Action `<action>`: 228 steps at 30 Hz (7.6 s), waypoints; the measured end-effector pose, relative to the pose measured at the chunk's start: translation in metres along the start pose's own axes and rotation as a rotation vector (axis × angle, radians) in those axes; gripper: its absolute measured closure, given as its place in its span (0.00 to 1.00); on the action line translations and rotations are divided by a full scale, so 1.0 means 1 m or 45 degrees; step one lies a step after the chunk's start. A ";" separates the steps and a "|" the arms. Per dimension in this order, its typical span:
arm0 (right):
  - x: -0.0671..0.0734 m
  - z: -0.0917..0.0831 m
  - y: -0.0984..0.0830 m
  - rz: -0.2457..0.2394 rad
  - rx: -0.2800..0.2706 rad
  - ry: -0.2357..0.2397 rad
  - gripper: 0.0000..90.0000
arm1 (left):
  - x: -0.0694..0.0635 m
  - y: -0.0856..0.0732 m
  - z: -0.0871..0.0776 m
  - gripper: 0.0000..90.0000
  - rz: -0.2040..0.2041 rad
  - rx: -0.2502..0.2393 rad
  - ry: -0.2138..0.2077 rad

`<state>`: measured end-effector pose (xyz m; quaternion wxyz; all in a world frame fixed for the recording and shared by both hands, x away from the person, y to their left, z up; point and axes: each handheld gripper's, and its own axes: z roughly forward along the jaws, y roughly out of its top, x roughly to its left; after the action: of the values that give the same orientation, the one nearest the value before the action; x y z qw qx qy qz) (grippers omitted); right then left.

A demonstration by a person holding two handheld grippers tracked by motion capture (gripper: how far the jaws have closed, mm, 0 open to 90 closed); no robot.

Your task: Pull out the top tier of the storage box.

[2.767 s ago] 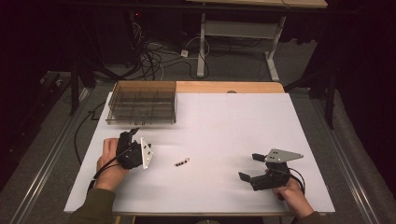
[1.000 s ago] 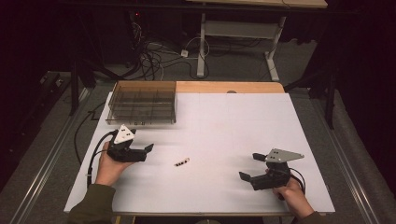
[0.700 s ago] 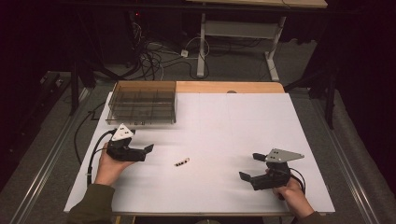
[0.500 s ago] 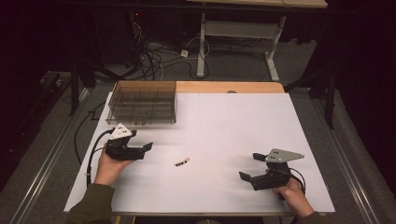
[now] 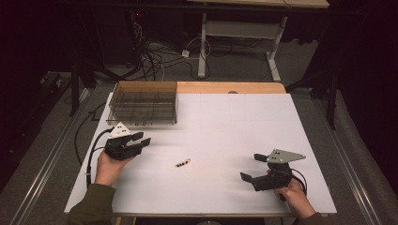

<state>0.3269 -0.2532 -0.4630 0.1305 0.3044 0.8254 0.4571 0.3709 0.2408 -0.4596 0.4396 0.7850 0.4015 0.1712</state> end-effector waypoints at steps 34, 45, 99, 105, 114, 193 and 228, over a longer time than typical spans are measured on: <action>0.000 0.001 0.001 0.004 0.002 0.000 0.09 | 0.025 0.045 -0.008 0.97 -0.029 -0.025 -0.025; 0.000 0.001 0.000 0.010 0.002 -0.002 0.09 | 0.028 0.068 0.009 0.97 -0.010 0.003 -0.042; 0.000 0.000 -0.001 0.004 0.006 0.001 0.09 | 0.026 0.077 0.043 0.97 0.006 0.146 0.020; 0.000 0.000 -0.001 0.003 0.004 0.000 0.09 | 0.025 0.074 0.041 0.97 0.005 0.147 0.012; 0.000 0.000 -0.001 0.001 0.003 0.000 0.09 | 0.023 0.071 0.039 0.97 0.016 0.168 0.009; -0.001 -0.001 0.000 0.002 -0.002 -0.001 0.09 | 0.028 0.064 0.020 0.93 0.025 0.147 0.064; 0.000 0.000 0.000 0.000 0.001 -0.004 0.09 | 0.005 0.051 -0.012 0.56 0.016 0.033 -0.107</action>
<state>0.3271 -0.2532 -0.4627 0.1318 0.3053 0.8254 0.4563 0.3913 0.2369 -0.4107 0.4448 0.7996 0.3800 0.1355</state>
